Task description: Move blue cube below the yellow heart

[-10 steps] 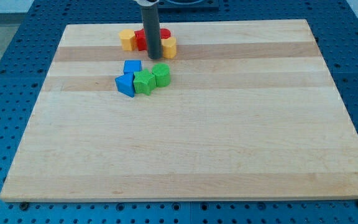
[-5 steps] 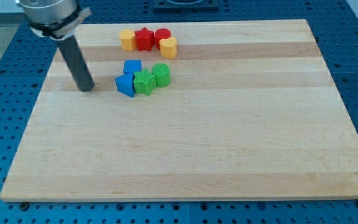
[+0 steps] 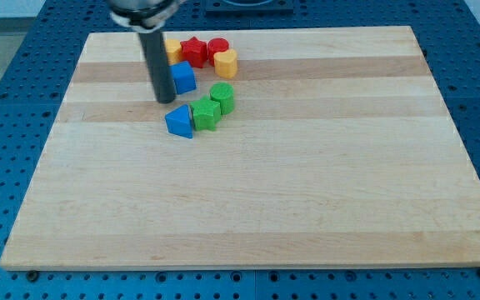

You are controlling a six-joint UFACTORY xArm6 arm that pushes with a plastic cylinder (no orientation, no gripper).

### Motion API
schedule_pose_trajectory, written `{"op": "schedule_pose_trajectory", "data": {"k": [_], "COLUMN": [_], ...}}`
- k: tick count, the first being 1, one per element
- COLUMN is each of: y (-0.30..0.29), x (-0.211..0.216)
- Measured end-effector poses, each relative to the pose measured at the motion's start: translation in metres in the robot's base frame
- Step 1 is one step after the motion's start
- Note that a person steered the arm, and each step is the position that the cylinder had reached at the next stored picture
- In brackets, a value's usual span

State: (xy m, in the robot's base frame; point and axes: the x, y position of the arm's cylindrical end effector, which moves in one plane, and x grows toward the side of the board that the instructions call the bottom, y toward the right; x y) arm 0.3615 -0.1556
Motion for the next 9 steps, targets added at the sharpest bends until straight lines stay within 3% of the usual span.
{"op": "schedule_pose_trajectory", "data": {"k": [2,4,6,9], "y": [-0.02,0.012,0.066,0.086], "x": [-0.014,-0.04,-0.04,-0.04]}}
